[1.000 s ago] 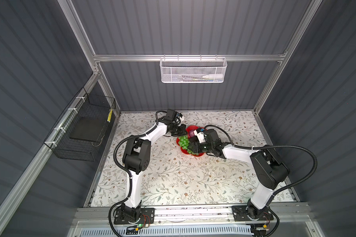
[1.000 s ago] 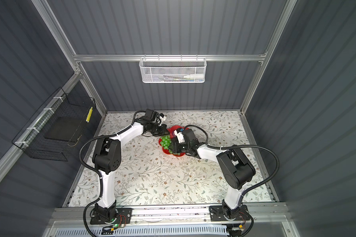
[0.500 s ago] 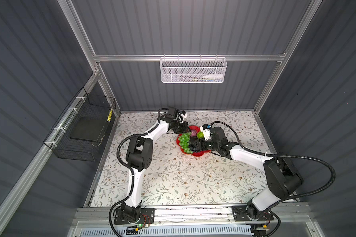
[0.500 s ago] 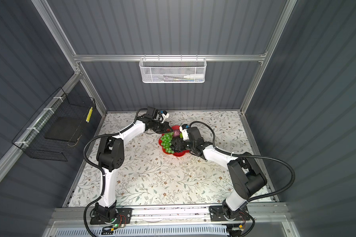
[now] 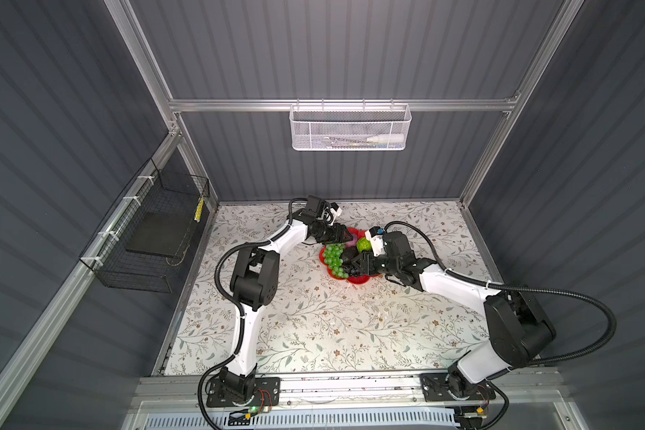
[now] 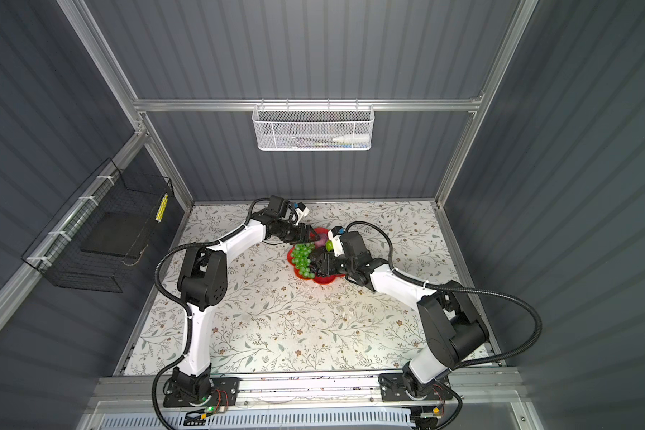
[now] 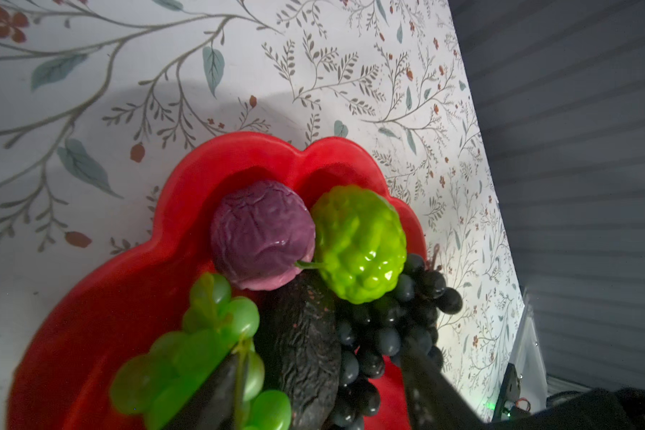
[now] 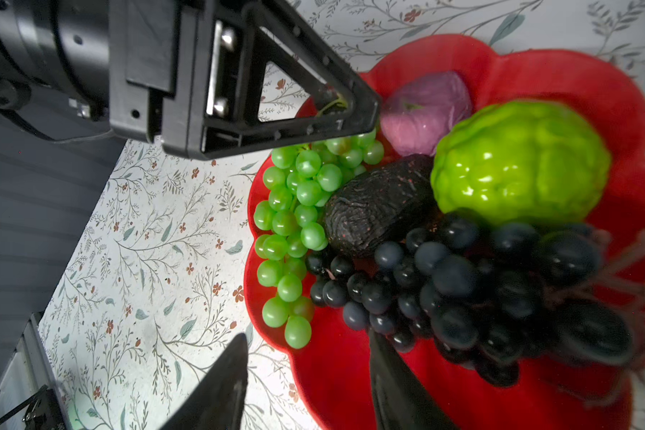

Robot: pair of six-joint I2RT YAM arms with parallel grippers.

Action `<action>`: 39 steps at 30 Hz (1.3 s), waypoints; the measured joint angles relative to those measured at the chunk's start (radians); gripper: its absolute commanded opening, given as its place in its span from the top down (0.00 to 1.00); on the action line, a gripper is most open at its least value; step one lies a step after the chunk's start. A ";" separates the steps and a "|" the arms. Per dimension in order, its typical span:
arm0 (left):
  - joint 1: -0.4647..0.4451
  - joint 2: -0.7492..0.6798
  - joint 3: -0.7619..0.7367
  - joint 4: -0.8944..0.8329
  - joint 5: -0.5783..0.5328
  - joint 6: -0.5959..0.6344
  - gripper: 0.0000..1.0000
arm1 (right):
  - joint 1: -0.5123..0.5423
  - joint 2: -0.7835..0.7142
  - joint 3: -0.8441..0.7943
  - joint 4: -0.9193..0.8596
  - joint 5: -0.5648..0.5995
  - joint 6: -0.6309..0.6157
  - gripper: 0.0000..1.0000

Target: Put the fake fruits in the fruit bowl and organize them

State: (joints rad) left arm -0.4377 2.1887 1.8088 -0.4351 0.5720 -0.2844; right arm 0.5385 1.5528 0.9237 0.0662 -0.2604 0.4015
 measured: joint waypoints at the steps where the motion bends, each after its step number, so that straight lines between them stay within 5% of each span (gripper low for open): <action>1: 0.000 -0.022 -0.008 -0.005 -0.019 0.008 0.19 | 0.000 -0.012 0.000 -0.008 0.004 -0.002 0.44; 9: 0.001 -0.256 -0.141 -0.040 -0.178 0.035 0.00 | -0.001 -0.115 0.000 -0.096 0.064 -0.033 0.38; 15: 0.013 -0.463 -0.368 -0.043 -0.326 0.034 0.00 | -0.039 -0.268 -0.010 -0.171 0.116 -0.064 0.23; 16: 0.016 -0.491 -0.403 -0.045 -0.356 0.032 0.00 | -0.057 -0.295 -0.014 -0.182 0.122 -0.069 0.17; 17: 0.023 -0.516 -0.436 -0.048 -0.387 0.027 0.00 | -0.081 -0.324 -0.016 -0.198 0.130 -0.072 0.01; 22: 0.098 -0.640 -0.601 -0.011 -0.530 0.012 0.00 | -0.221 -0.428 -0.019 -0.264 0.189 -0.128 0.01; 31: 0.183 -0.879 -1.042 0.366 -0.772 0.130 0.00 | -0.433 -0.632 -0.233 -0.043 0.295 -0.351 0.01; 39: 0.285 -0.775 -1.320 0.799 -0.922 0.201 0.00 | -0.531 -0.523 -0.556 0.343 0.319 -0.357 0.01</action>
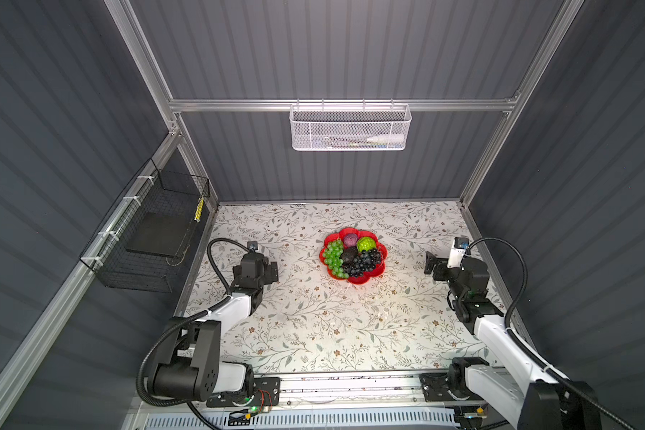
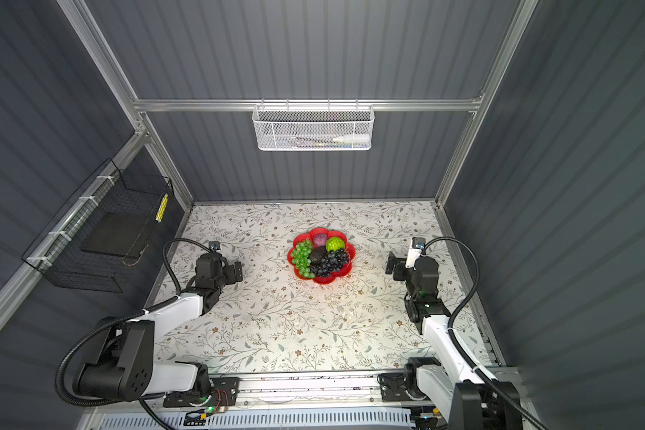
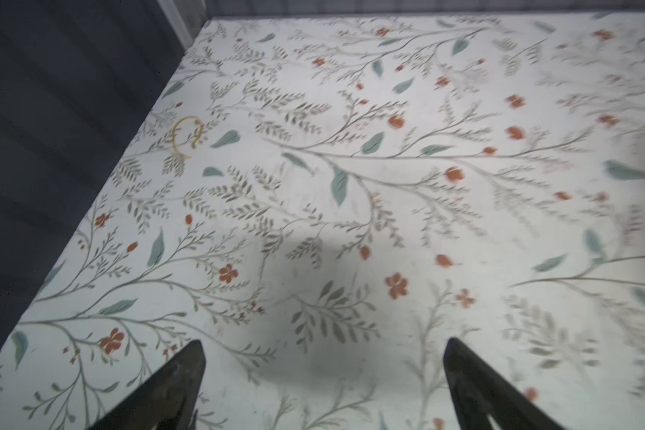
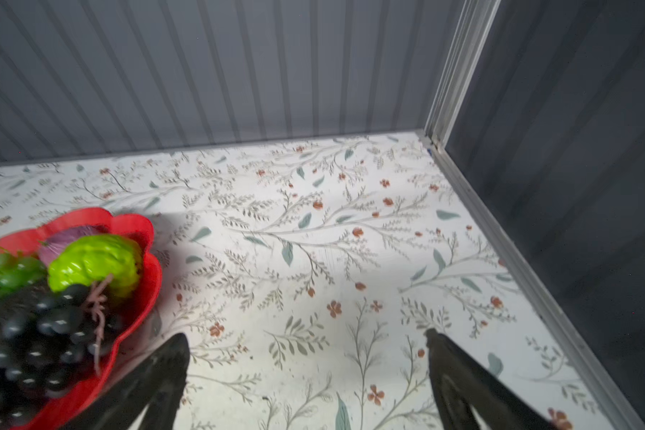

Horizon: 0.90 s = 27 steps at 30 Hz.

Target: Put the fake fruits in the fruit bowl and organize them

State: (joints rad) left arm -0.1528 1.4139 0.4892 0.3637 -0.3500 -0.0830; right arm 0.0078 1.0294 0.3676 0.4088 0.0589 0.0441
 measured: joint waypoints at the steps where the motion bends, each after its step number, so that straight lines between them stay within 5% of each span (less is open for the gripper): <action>1: 0.004 0.035 -0.023 0.055 -0.007 0.011 0.00 | -0.005 0.041 -0.021 0.047 0.003 -0.003 0.01; 12: 0.050 0.291 -0.043 0.488 0.007 0.061 0.00 | -0.079 0.417 -0.063 0.492 -0.079 0.003 0.01; 27: 0.056 0.308 -0.040 0.559 0.010 0.063 0.00 | -0.090 0.428 -0.042 0.526 -0.124 0.008 0.01</action>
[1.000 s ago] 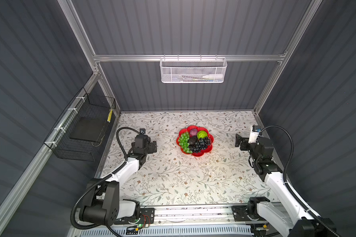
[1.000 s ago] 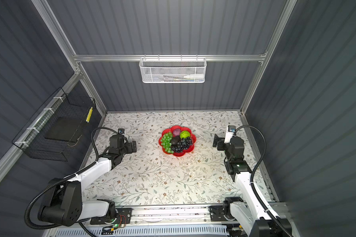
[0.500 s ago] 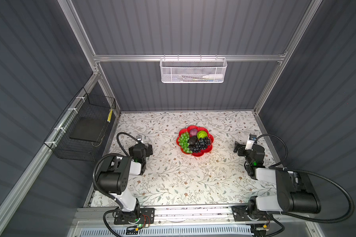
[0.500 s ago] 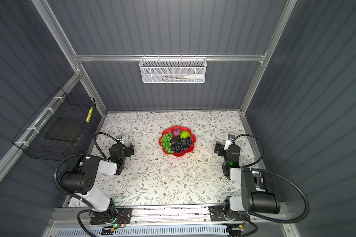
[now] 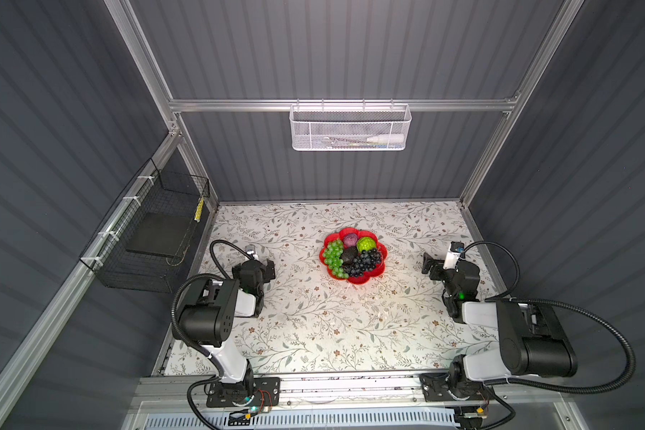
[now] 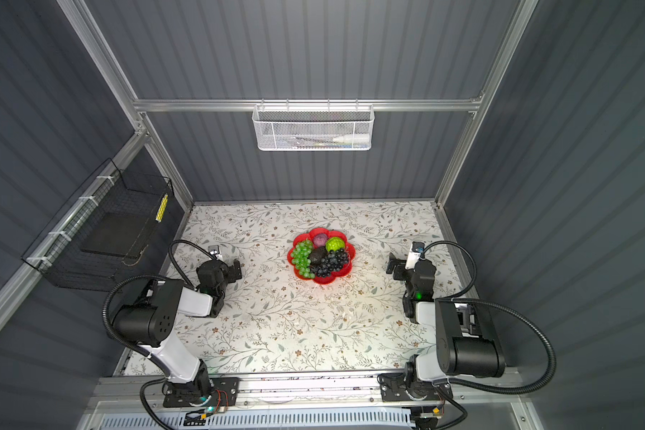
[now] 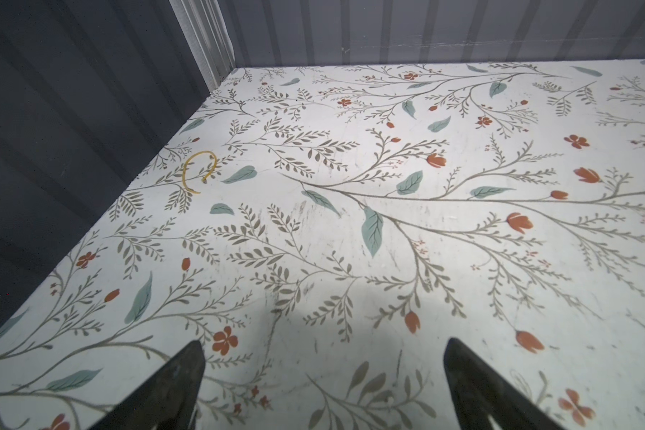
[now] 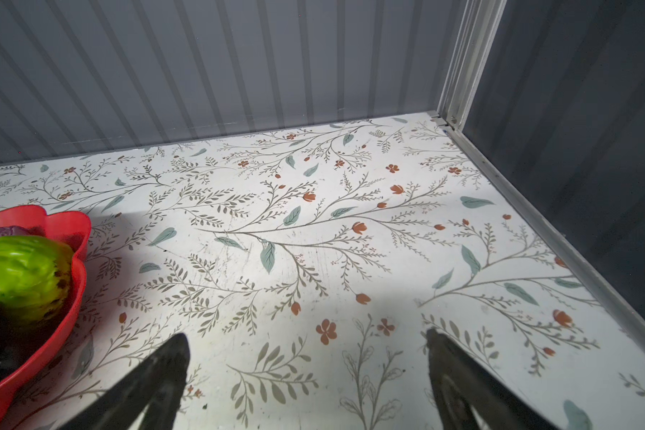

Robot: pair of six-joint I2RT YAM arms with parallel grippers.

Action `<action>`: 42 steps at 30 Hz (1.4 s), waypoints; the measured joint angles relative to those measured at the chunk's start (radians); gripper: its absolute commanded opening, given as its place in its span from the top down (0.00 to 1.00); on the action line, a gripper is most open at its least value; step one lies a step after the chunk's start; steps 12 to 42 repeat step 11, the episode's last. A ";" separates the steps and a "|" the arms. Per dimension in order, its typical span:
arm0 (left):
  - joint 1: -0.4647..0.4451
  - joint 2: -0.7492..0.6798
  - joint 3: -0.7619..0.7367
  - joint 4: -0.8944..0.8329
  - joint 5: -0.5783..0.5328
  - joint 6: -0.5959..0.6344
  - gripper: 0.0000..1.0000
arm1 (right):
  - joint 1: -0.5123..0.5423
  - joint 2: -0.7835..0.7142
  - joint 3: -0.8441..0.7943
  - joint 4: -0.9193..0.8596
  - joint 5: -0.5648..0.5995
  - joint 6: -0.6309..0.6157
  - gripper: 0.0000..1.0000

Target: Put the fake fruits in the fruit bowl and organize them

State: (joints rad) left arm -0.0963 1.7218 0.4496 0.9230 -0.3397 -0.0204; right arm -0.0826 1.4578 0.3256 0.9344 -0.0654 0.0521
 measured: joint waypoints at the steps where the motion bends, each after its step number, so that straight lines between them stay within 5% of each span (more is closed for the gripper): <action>1: 0.000 0.000 0.000 0.000 0.000 0.000 0.00 | 0.000 0.000 0.000 0.000 0.000 0.000 0.01; 42: 0.000 0.000 0.000 0.006 0.000 0.002 0.00 | 0.000 0.000 0.000 0.000 -0.014 0.000 0.01</action>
